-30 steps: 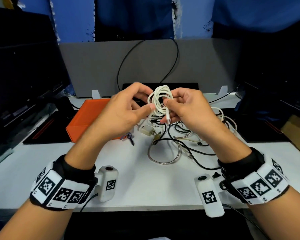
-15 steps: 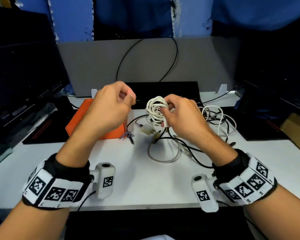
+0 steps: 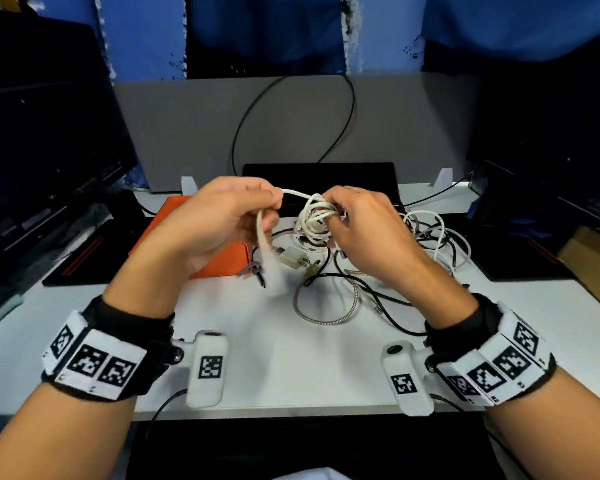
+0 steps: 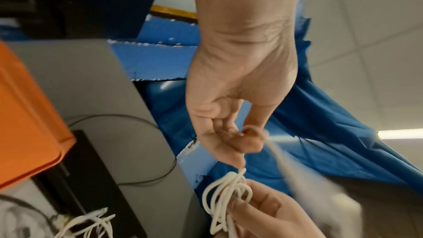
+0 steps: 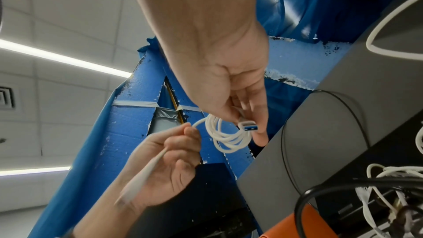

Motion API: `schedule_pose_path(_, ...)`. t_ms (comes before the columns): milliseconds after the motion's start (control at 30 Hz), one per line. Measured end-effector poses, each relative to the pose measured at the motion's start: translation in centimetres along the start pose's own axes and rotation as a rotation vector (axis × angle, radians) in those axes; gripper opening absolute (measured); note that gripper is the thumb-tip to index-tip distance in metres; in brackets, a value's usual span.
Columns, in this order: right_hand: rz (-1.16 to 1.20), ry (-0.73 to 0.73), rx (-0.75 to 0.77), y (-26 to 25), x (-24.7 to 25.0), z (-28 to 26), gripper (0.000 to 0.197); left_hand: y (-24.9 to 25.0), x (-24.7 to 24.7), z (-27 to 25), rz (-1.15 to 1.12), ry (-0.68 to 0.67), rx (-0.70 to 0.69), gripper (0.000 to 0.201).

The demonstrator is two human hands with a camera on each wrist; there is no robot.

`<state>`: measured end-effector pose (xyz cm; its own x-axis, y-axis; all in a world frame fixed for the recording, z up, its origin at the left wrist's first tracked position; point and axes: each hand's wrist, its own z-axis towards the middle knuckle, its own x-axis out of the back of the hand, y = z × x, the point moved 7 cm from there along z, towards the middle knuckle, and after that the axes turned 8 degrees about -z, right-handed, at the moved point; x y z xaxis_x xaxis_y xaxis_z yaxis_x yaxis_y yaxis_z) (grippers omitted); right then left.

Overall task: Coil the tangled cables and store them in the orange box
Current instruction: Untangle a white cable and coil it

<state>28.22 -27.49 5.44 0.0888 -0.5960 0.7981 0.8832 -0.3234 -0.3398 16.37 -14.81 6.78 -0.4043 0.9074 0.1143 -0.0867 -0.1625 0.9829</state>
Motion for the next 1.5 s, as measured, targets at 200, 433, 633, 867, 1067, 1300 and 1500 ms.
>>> schedule_pose_path(200, 0.006, -0.054, -0.038, 0.8, 0.8, 0.0, 0.017, -1.1, 0.3, 0.5, 0.374, 0.024, -0.019, 0.031)
schedule_pose_path(433, -0.023, -0.11, 0.013, -0.6, -0.2, -0.3, 0.021, -0.8, -2.8, 0.3, 0.642, 0.004, -0.198, 0.019)
schedule_pose_path(633, 0.176, -0.033, 0.006, -1.1, 1.2, -0.5, 0.015, 0.4, -2.2, 0.2, 0.745, 0.17, -0.285, 0.022)
schedule_pose_path(867, 0.525, -0.341, -0.054, -1.2, 0.6, -1.0, 0.021, 0.6, -1.3, 0.2, 0.717, 0.283, -0.314, 0.025)
schedule_pose_path(1067, 0.772, -0.396, -0.002, -0.9, 0.8, -0.8, 0.036, 0.9, -0.8, 0.1, 0.606, 0.3, -0.344, 0.025)
schedule_pose_path(1300, 0.574, -0.038, -0.115, 0.3, 0.0, -0.3, 0.014, 0.3, -1.5, 0.0, 0.36, 0.176, -0.296, 0.027)
schedule_pose_path(1500, 0.469, 0.017, -0.179, 1.0, 0.2, -0.3, 0.026, 0.0, -2.6, 0.1, 0.335, 0.106, -0.311, 0.018)
